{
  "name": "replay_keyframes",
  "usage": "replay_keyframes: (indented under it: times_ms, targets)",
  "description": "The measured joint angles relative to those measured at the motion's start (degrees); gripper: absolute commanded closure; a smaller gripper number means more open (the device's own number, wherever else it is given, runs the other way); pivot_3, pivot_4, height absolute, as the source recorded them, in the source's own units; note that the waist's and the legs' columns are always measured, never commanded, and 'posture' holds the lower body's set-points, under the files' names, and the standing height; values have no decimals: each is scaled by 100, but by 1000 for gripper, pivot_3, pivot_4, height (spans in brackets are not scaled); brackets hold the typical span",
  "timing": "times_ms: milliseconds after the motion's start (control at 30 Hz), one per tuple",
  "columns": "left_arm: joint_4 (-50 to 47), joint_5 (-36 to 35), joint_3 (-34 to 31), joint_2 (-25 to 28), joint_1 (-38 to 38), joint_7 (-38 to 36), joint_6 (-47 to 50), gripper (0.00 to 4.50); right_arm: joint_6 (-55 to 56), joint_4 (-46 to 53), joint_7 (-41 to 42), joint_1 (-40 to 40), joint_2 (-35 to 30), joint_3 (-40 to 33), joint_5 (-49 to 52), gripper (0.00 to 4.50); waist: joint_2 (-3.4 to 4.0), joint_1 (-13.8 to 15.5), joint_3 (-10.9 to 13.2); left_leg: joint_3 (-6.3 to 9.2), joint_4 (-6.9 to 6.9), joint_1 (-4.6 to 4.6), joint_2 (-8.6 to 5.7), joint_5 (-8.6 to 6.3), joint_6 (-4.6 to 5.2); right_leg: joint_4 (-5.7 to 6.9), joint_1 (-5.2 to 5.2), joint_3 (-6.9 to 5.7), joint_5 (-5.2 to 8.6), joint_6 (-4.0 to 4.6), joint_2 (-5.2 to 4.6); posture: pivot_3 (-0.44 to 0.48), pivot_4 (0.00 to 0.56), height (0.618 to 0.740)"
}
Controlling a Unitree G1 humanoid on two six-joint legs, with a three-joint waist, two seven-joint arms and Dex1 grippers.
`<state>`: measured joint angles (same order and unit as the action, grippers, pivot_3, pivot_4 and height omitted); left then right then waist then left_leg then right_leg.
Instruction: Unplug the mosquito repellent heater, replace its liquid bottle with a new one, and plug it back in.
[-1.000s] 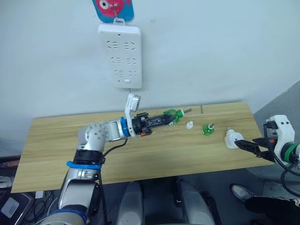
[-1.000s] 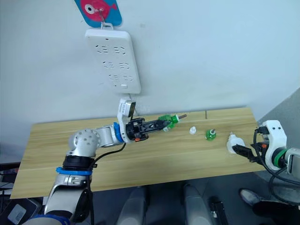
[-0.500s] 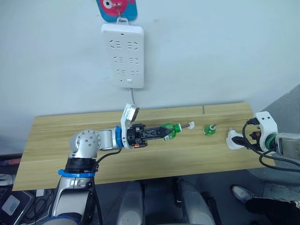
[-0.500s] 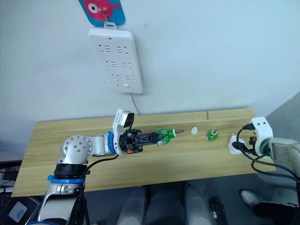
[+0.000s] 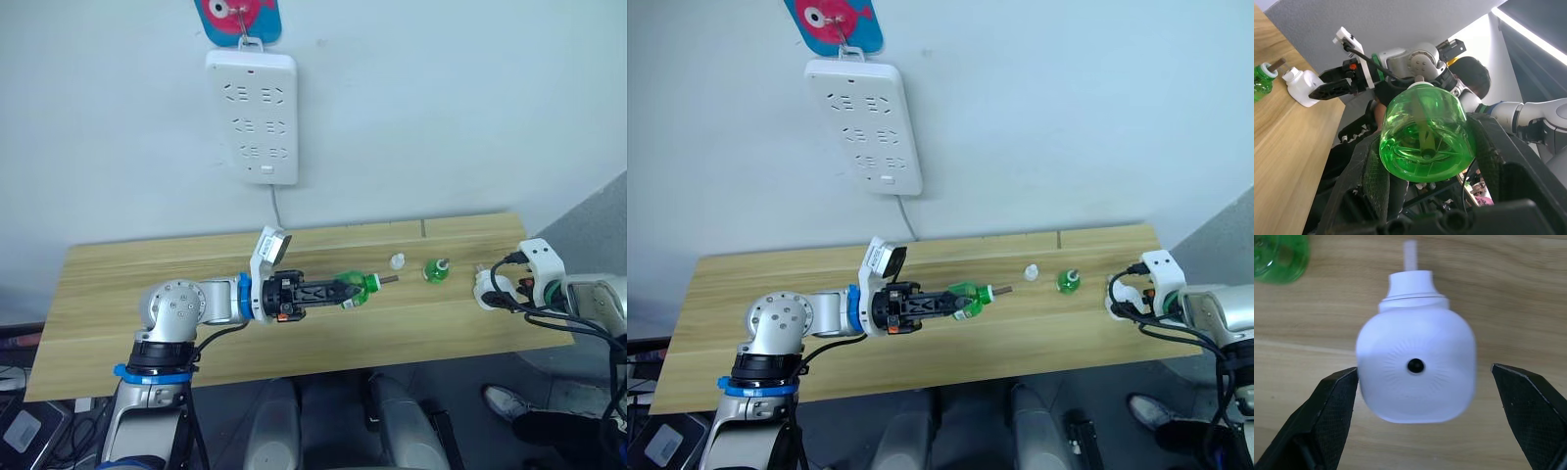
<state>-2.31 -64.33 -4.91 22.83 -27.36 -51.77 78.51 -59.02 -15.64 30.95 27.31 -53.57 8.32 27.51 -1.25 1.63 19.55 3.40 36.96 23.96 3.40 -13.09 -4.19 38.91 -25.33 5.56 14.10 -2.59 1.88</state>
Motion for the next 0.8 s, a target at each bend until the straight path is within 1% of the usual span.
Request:
replay_keyframes:
  times_ms: [167,267,467,500,533,600,633,733,800]
  targets:
    - [-62,-40,8,64,103,-7,1,2219,395,-358,714,224,35,369,-516,19,1,1,4,-1,-1,0,1,-1,-1,-3,0,1,1,-1,0,270,368,740]
    - [-65,-58,9,66,104,-7,1,2219,551,-489,1034,339,84,447,-760,19,1,2,9,-1,-1,0,0,-1,-1,-3,0,1,1,-1,0,279,374,740]
    - [-76,-68,12,71,161,-7,-9,2219,791,-744,1419,434,168,527,-1142,19,-5,6,41,-1,-2,1,1,-2,-2,-4,-1,1,1,-2,0,280,375,740]
    - [-89,-68,15,71,185,-7,-9,2219,796,-793,1440,465,208,525,-1196,380,-7,4,46,-1,-2,1,1,-2,-3,-4,-1,1,1,-2,0,280,375,740]
    - [-121,-68,19,71,197,-6,-9,2219,797,-824,1465,486,233,517,-1251,586,-8,4,56,-1,-2,1,1,-2,-3,-4,-1,1,1,-2,0,280,375,740]
    - [-170,-70,20,74,219,-7,-10,2219,794,-818,1534,488,239,468,-1294,1242,-7,9,70,0,-2,1,1,-2,-3,-4,-1,1,1,-2,0,277,371,740]
    - [-170,-70,23,77,226,-8,-15,2219,796,-814,1553,501,227,394,-1296,1502,-11,8,72,-1,-2,0,1,-2,-4,-5,2,1,1,-2,-1,277,371,740]
    - [-170,-70,44,85,238,-13,-32,2219,744,-793,1647,471,242,342,-1289,1519,-13,9,76,0,-2,1,1,-2,-4,-5,0,1,1,-2,-1,274,366,740]
    - [-171,-68,70,85,243,-23,-48,2219,606,-604,1708,344,220,215,-1247,1519,-11,14,78,0,-4,4,0,-3,-4,-5,-3,1,2,-3,-1,274,366,740]
